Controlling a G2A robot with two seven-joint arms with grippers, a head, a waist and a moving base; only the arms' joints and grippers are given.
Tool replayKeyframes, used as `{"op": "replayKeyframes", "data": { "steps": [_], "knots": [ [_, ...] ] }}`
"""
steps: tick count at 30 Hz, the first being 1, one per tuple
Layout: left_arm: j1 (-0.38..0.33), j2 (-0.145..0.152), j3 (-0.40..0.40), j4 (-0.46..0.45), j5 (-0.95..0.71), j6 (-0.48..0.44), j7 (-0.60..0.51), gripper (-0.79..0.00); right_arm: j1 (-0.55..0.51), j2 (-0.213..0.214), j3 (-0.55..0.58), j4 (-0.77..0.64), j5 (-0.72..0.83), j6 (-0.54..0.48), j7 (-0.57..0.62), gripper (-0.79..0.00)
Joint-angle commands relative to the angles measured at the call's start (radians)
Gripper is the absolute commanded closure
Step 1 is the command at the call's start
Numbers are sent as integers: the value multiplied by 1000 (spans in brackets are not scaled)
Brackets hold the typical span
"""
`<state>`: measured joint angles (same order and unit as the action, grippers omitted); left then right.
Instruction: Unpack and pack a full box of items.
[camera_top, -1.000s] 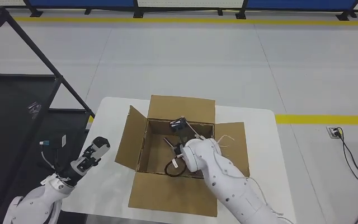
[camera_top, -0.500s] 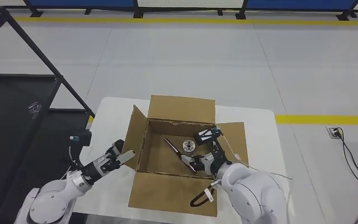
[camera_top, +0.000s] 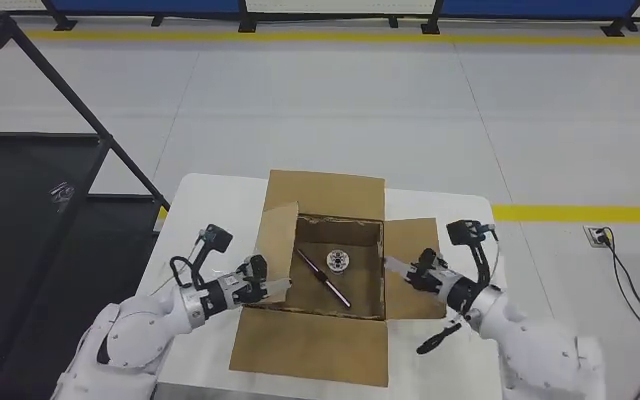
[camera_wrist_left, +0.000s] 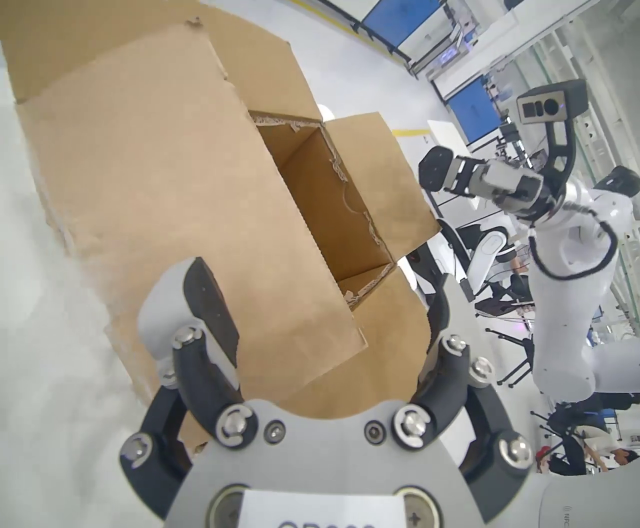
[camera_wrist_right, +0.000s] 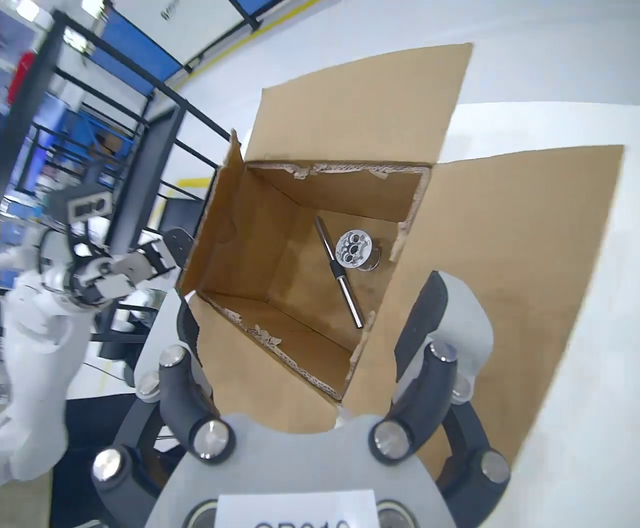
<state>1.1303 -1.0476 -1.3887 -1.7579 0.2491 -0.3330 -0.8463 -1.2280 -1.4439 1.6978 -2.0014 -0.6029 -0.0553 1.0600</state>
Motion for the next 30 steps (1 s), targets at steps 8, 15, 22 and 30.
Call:
{"op": "replayKeyframes", "data": {
  "steps": [8, 15, 22, 30],
  "knots": [
    [-106, -14, 127, 76, 55, 58, -18, -785, 151, 45, 179, 335, 238, 5, 151, -785],
    [-135, -20, 167, 106, 75, 73, -4, -785, 276, 78, 123, 505, 278, -126, 342, -785],
    [-135, -19, 166, 107, 70, 74, 9, -785, 305, 97, 81, 515, 433, -191, 430, -785],
    [-125, -16, 158, 104, 57, 70, 26, -785, 317, 108, -25, 478, 567, -176, 441, -785]
  ]
}}
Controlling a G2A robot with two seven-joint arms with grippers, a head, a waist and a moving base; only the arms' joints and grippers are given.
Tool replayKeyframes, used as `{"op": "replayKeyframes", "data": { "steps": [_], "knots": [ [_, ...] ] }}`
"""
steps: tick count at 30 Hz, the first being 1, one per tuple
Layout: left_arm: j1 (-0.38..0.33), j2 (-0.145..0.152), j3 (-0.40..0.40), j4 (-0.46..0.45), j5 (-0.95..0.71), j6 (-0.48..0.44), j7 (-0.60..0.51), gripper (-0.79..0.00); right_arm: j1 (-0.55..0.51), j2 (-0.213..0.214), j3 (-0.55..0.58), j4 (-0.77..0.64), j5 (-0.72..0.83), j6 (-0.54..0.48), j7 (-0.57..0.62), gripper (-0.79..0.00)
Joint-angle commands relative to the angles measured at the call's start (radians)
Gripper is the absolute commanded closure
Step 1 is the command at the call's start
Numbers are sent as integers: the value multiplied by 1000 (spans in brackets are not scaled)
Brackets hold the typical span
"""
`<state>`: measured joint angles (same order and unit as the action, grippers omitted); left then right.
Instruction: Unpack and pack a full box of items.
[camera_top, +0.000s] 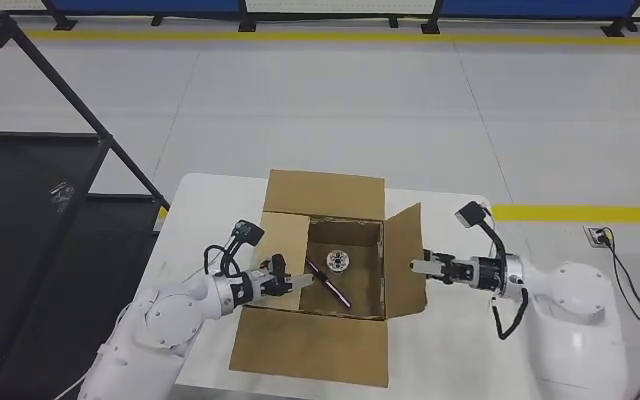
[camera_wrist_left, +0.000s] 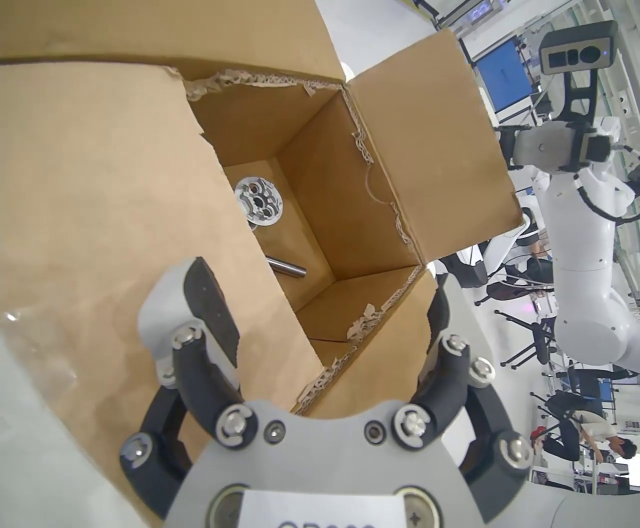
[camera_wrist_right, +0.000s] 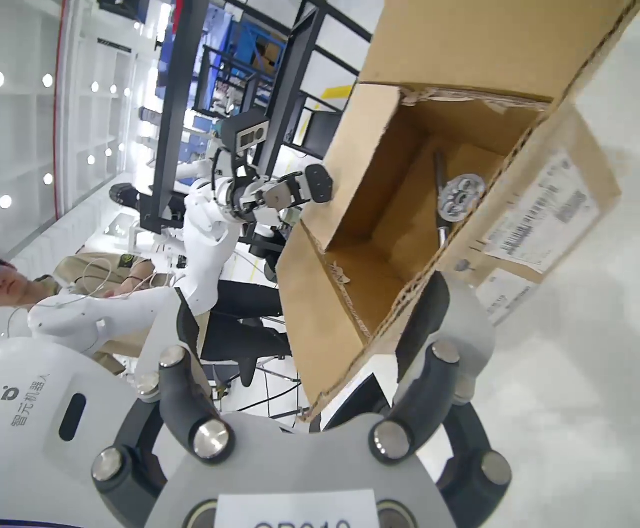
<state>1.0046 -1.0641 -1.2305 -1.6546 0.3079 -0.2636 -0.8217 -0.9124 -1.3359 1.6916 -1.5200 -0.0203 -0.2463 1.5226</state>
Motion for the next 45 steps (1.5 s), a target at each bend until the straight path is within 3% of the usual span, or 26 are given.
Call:
{"op": "replayKeyframes", "data": {
  "steps": [1, 12, 20, 29, 33, 38, 42, 45],
  "knots": [
    [1, 0, 0, 0, -4, 0, 3, -785, 3, -1, -50, -16, -41, 34, -53, -785],
    [20, 1, -31, -1, -43, 56, 68, -785, 97, -23, -347, 73, -212, 157, -313, -785],
    [28, 2, -39, 1, -52, 83, 82, -785, 140, -21, -424, 149, -303, 160, -390, -785],
    [46, 6, -69, -40, -78, 56, 94, -785, 135, -10, -441, 128, -316, 133, -402, -785],
    [76, 14, -128, -86, -104, 34, 102, -785, 135, -5, -442, 107, -295, 123, -403, -785],
    [153, 33, -259, -133, -163, -10, 63, -785, 118, 6, -417, 51, -287, 126, -411, -785],
    [256, 56, -391, -147, -179, -96, -52, -785, 118, 6, -417, 51, -287, 126, -411, -785],
    [343, 74, -478, -129, -257, -179, -203, -785, 118, 6, -417, 51, -287, 126, -411, -785]
  ]
}}
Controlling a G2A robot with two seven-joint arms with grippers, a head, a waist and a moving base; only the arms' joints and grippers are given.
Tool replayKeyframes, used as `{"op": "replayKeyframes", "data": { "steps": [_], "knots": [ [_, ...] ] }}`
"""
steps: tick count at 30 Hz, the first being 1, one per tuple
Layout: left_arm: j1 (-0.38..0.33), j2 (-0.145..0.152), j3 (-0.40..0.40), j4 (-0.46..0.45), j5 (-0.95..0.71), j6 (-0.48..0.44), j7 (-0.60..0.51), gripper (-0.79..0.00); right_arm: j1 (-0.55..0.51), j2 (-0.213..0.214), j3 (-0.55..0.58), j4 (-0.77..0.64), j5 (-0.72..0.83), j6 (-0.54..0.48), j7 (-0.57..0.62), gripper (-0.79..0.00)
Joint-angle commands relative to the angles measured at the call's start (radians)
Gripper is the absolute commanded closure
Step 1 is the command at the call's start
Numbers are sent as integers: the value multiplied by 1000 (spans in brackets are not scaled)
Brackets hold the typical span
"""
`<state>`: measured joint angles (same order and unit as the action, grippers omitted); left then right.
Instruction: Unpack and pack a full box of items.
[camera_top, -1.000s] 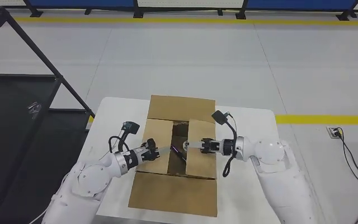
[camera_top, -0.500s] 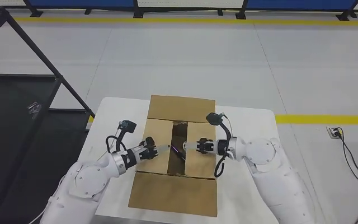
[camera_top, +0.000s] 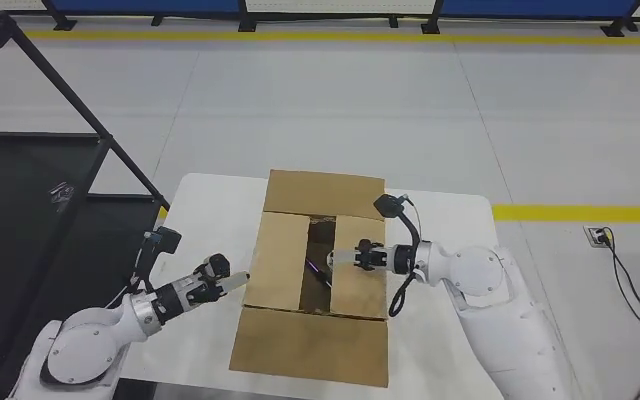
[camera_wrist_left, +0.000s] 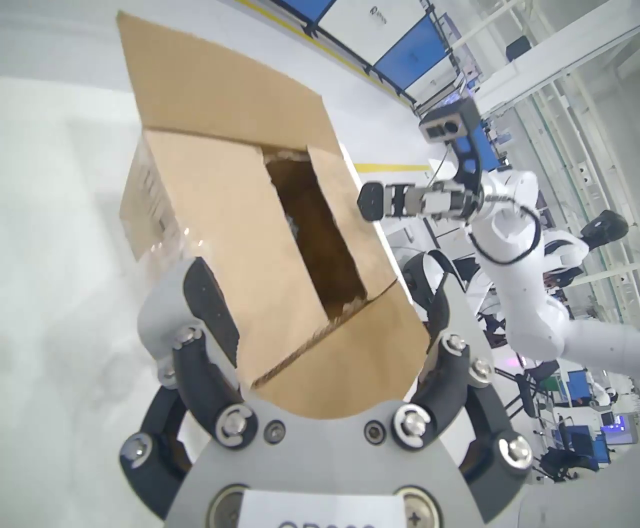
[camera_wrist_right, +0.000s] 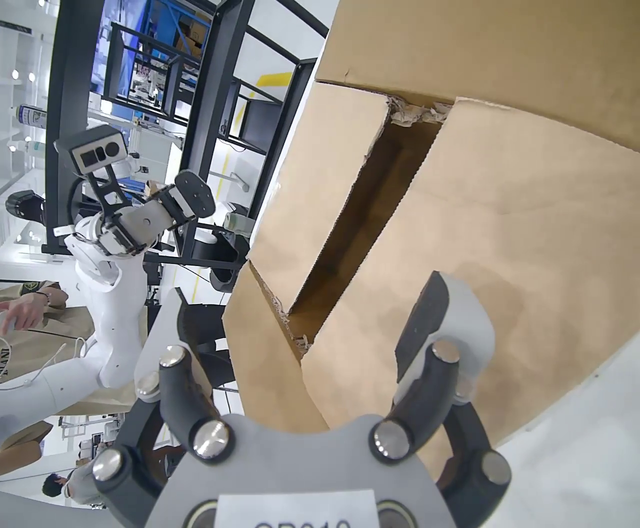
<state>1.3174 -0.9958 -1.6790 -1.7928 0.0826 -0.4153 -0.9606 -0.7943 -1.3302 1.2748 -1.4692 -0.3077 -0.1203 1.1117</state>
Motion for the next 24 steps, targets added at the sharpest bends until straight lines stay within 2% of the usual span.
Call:
{"op": "replayKeyframes", "data": {
  "steps": [1, 3, 6, 9, 12, 19, 24],
  "knots": [
    [50, 11, -55, 21, -64, -48, -115, -785, 0, 0, 0, 0, 0, 0, 0, -785],
    [82, 20, -87, 54, -119, -74, -210, -785, -9, 0, 1, 0, 3, 4, -21, -785],
    [101, 31, -90, 80, -213, -101, -343, -785, -22, 0, 21, 14, 72, -5, -92, -785],
    [107, 45, -57, 72, -251, -52, -392, -785, -17, -1, 47, 40, 146, -17, -163, -785],
    [89, 58, -5, 83, -307, -7, -438, -785, -12, -4, 65, 60, 160, 15, -305, -785],
    [12, 81, 120, 116, -382, 1, -445, -785, 44, -19, 65, 175, 217, 78, -558, -785],
    [-12, 99, 147, 130, -467, -16, -428, -785, 133, -36, 33, 333, 221, 108, -702, -785]
  ]
}}
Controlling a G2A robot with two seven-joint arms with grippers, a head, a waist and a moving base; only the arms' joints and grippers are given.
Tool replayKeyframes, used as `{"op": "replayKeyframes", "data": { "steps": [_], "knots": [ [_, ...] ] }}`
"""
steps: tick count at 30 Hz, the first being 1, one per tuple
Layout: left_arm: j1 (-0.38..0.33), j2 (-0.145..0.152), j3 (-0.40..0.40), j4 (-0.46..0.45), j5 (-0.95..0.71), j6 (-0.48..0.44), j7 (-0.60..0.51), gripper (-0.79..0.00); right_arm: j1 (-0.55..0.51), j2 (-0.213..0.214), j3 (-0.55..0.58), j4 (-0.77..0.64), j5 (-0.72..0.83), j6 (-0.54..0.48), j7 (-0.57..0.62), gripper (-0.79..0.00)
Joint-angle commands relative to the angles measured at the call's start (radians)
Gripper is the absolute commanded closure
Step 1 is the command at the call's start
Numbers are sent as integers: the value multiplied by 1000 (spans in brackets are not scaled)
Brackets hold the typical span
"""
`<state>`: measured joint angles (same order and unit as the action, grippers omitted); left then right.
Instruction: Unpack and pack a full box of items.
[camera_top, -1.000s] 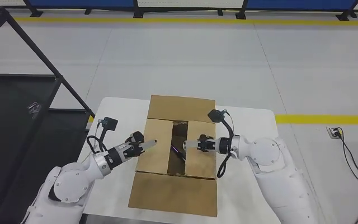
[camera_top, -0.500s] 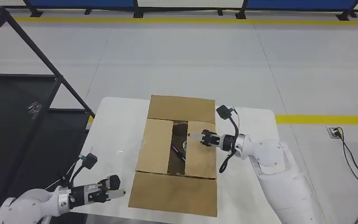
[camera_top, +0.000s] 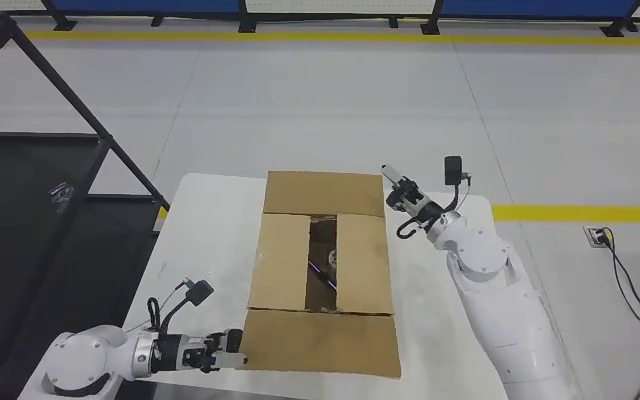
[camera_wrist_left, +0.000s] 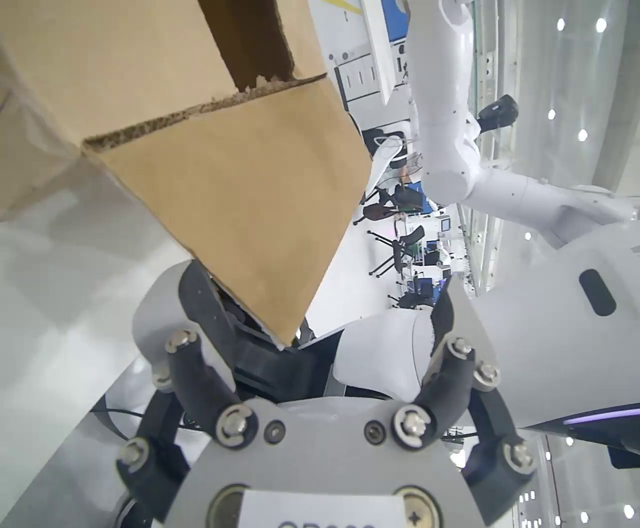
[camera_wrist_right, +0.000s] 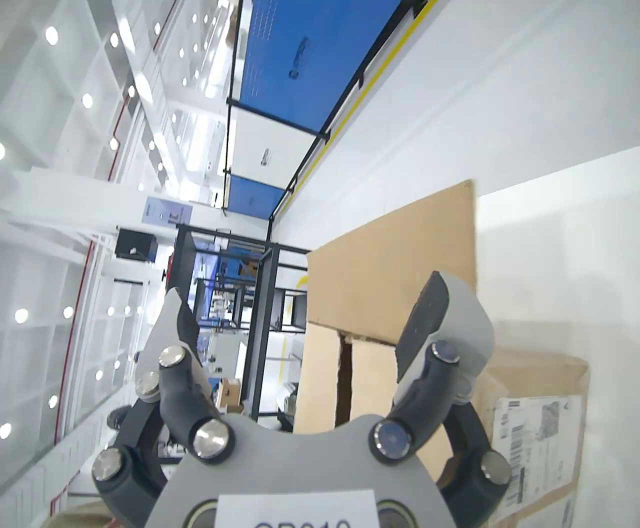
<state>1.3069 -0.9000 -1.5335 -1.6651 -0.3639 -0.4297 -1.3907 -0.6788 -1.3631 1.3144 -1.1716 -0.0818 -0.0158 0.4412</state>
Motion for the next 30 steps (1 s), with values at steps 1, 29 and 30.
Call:
{"op": "replayKeyframes", "data": {
  "steps": [1, 29, 30],
  "knots": [
    [-4, 7, 1, 3, -38, -4, 4, -785, 37, -7, -19, 70, -8, 8, -51, -785],
    [18, 53, -16, 65, -15, -66, 66, -785, 390, -53, -66, 770, 290, -375, 450, -785],
    [23, 55, -9, 56, -5, -61, 61, -785, 392, -50, -61, 773, 299, -386, 469, -785]
  ]
}}
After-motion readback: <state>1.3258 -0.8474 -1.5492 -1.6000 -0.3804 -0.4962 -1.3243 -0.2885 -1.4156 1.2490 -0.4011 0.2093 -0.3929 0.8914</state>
